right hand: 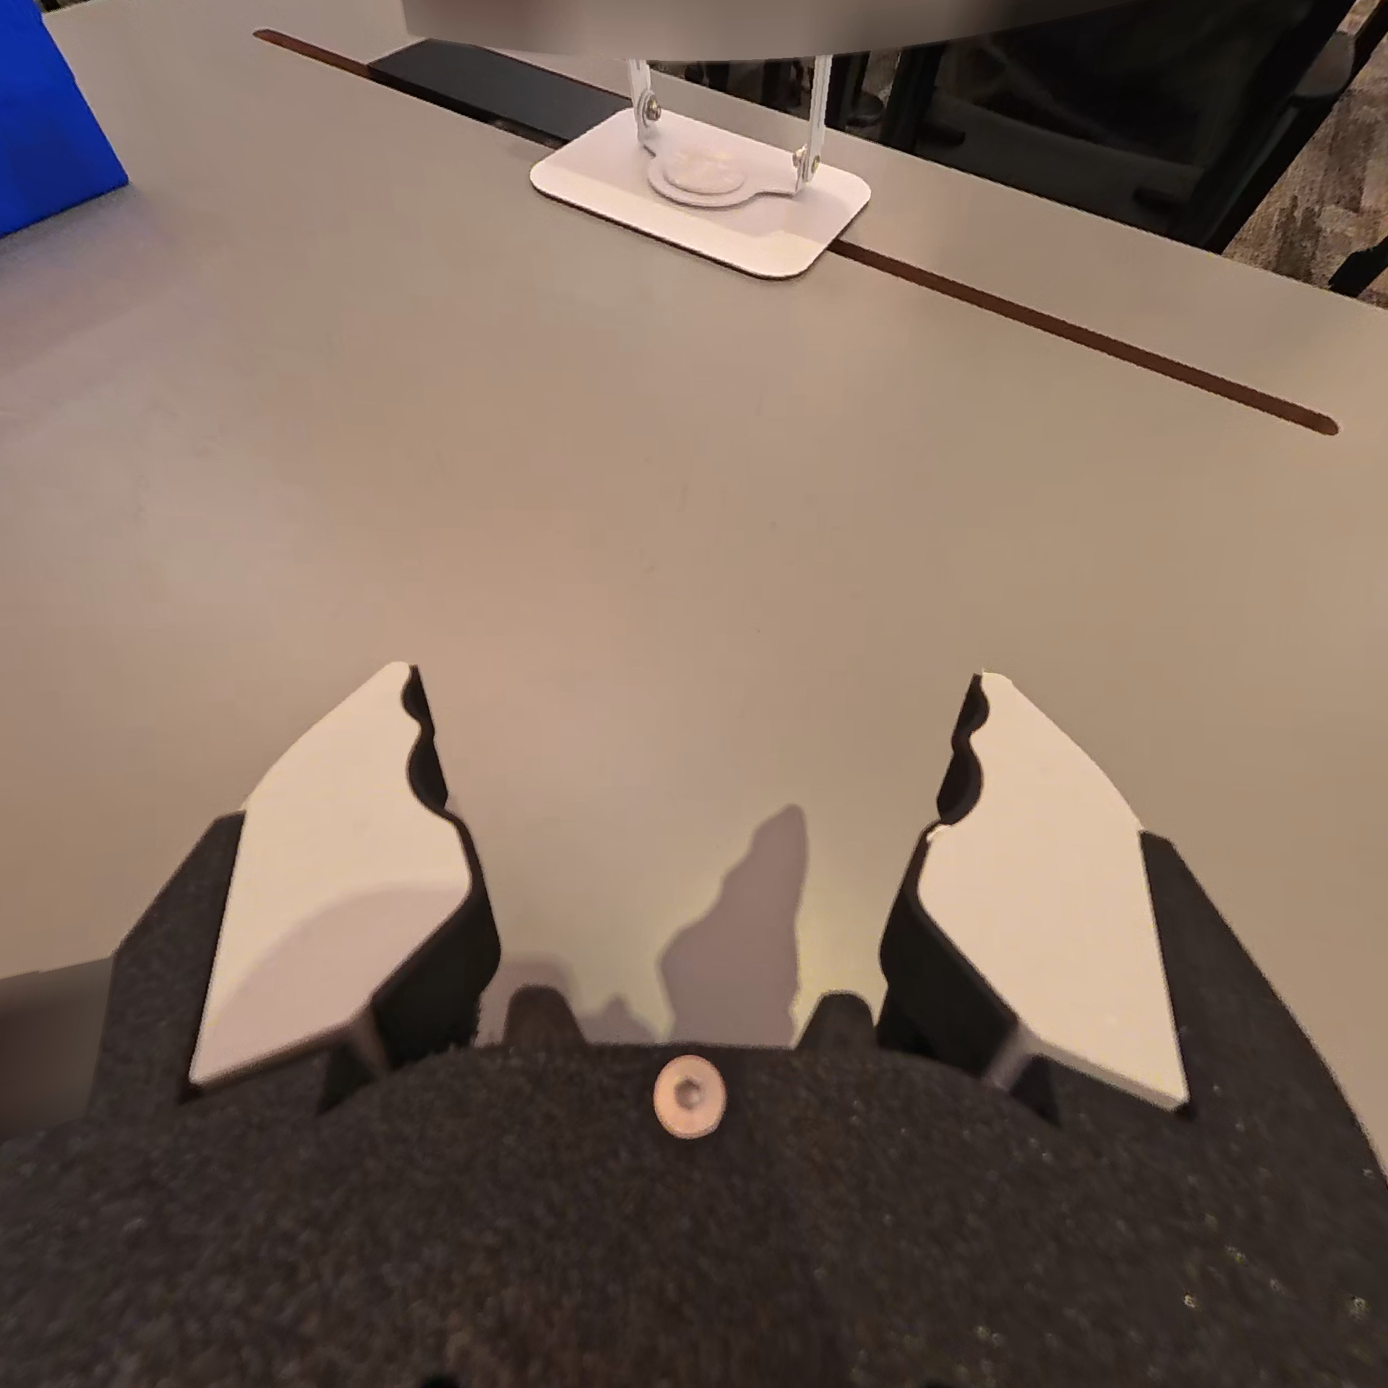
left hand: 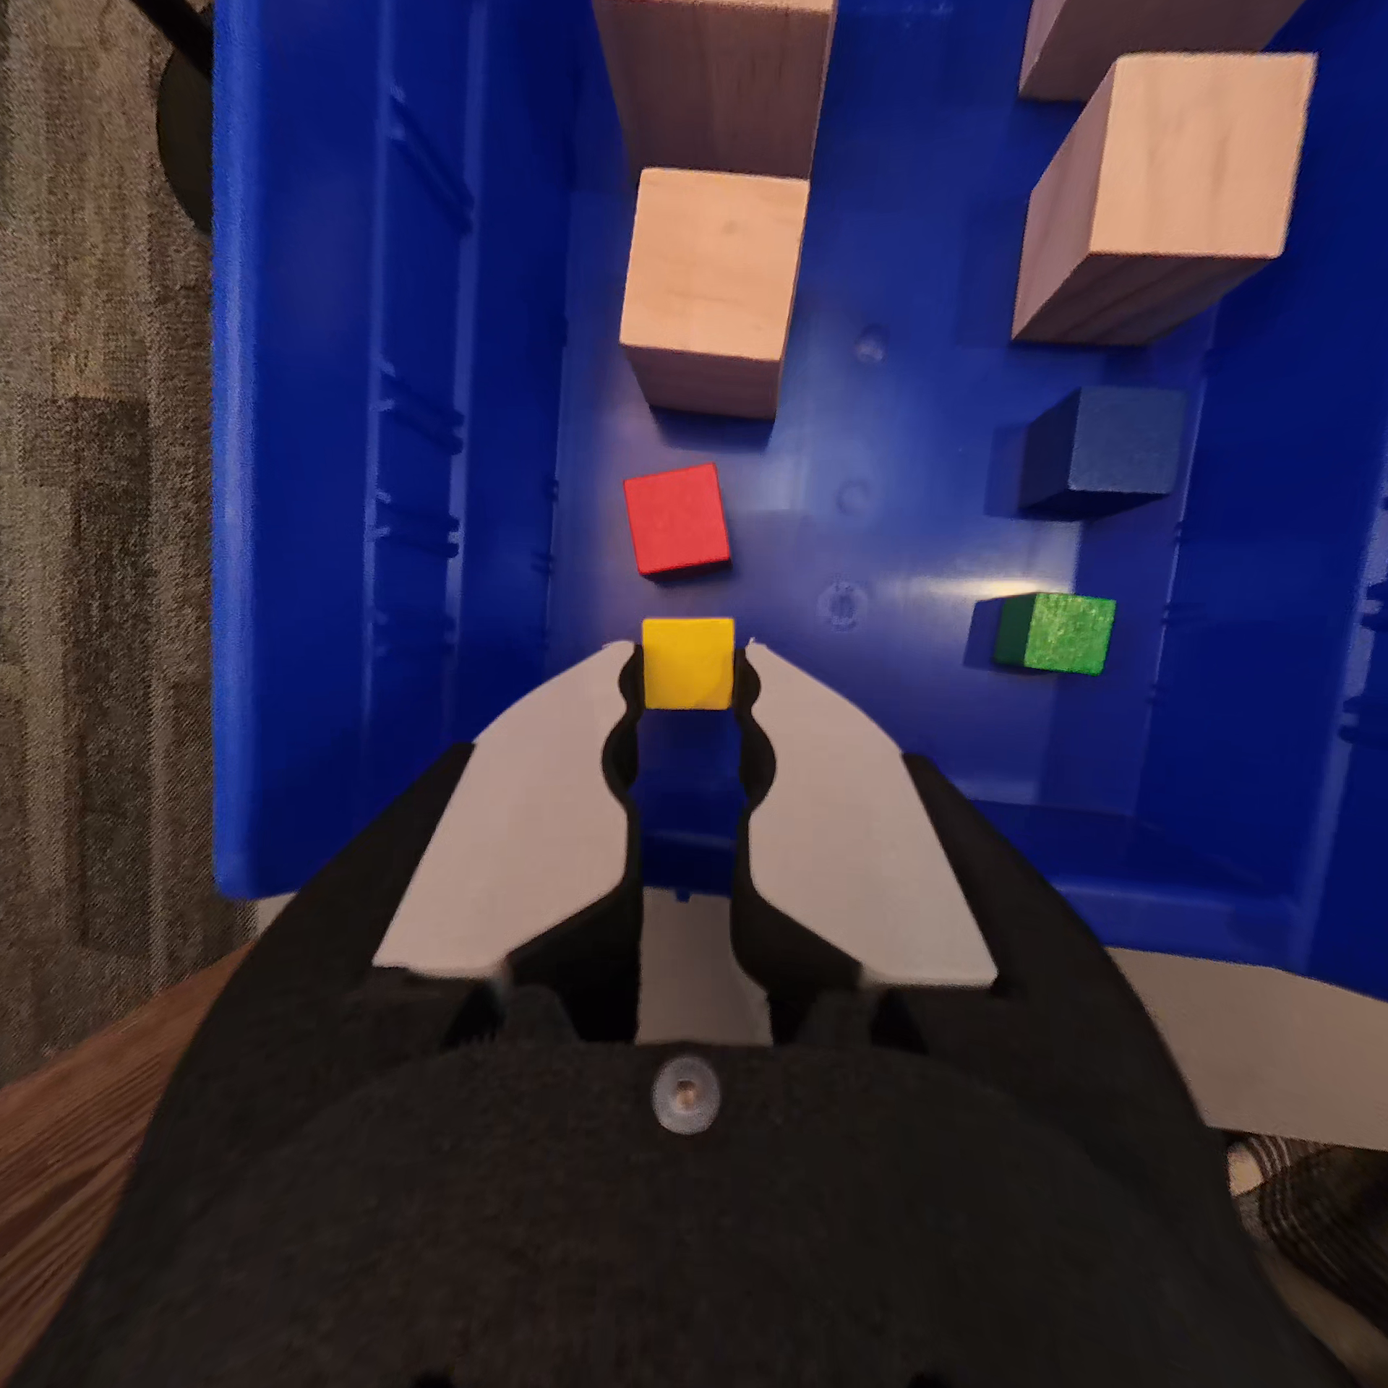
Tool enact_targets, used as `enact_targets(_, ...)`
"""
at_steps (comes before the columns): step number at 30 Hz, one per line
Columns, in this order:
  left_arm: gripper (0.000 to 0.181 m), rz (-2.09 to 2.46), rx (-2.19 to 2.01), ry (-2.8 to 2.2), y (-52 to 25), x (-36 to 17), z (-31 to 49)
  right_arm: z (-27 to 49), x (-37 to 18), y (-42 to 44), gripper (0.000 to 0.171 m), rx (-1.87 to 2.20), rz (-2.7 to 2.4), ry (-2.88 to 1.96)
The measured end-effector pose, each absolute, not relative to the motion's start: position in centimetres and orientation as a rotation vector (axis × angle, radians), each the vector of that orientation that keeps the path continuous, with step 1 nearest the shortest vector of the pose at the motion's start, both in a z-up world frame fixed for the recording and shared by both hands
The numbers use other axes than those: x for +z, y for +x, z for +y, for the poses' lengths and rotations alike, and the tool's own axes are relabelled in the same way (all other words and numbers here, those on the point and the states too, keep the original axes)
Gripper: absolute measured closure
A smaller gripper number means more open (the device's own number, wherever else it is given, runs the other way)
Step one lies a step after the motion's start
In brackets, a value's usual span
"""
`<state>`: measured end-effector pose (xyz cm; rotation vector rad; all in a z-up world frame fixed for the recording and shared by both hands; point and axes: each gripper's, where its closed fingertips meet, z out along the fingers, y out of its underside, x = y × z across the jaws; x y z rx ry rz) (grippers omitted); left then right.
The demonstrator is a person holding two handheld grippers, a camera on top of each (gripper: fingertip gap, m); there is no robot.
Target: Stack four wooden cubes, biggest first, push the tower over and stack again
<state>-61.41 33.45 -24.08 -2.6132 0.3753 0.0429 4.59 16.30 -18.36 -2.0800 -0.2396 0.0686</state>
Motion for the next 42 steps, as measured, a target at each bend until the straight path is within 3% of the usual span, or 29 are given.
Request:
enact_targets(16,0.157,0.407,0.104,-2.810,-61.5,-25.2,33.0,15.6,-18.6,5.4,0.042,0.065,-0.212,-2.080)
enact_targets(22,0.137,0.392,0.114,-2.800,-61.8,-24.6,32.7,15.5,-18.3,5.3,0.042,0.061,-0.215,-2.076)
enact_targets(27,0.115,0.466,0.062,-2.544,-59.5,-19.4,34.7,15.5,-17.9,5.1,0.042,0.050,-0.222,-2.074)
enact_targets(33,0.106,0.616,-0.046,-2.301,-54.3,-14.8,38.9,15.5,-17.4,4.3,0.042,0.039,-0.239,-2.071)
enact_targets(42,0.094,0.542,-0.151,-2.397,-49.9,-16.2,45.1,15.3,-16.8,4.0,0.041,0.010,-0.237,-2.088)
